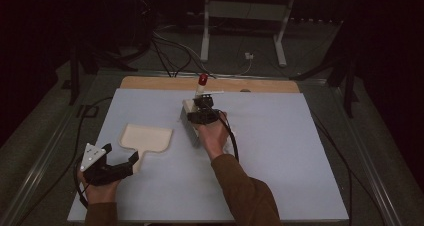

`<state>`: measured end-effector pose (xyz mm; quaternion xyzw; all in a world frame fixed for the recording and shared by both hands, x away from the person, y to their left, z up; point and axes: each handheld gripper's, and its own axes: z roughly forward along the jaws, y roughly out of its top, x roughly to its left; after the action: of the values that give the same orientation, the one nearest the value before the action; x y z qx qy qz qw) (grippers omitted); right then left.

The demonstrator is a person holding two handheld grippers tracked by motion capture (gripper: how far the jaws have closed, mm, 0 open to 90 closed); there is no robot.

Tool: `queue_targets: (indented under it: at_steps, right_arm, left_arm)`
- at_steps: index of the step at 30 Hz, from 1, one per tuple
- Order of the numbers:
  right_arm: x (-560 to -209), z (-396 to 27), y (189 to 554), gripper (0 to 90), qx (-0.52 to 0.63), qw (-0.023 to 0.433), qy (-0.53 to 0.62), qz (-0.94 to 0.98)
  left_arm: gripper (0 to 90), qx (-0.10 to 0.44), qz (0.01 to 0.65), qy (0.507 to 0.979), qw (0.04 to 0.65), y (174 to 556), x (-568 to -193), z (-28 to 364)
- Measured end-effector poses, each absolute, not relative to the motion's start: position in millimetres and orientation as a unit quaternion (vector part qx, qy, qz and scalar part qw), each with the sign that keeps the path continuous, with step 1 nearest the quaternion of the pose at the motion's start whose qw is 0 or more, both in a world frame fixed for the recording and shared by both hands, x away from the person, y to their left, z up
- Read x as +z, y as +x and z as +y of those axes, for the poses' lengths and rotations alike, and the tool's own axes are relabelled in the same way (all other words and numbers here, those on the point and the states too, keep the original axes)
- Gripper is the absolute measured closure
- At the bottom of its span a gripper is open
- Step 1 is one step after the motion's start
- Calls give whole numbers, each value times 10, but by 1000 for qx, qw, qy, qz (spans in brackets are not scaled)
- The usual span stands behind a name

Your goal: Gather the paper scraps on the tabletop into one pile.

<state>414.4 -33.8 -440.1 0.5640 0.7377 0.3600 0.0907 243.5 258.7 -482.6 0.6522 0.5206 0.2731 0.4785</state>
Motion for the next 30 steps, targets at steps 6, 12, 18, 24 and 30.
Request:
queue_targets:
  at_steps: [6, 12, 18, 24, 30]
  right_arm:
    - [-4246, -417, 4089, 672, 390, 106, 554, 728]
    - [-4335, -177, 4169, 672, 393, 97, 535, 741]
    - [-4590, -92, 4263, 672, 370, 87, 554, 740]
    - [-4577, -257, 4232, 672, 352, 109, 576, 729]
    - [-4559, -605, 4125, 672, 341, 116, 601, 713]
  left_arm:
    - [7, 273, 519, 656, 476, 2440, -4829, 2562]
    - [6, 271, 519, 655, 478, 2440, -4830, 2570]
    - [7, 269, 519, 655, 479, 2445, -4835, 2583]
    - [6, 270, 518, 657, 477, 2448, -4838, 2566]
    - [7, 270, 516, 662, 472, 2457, -4848, 2538]
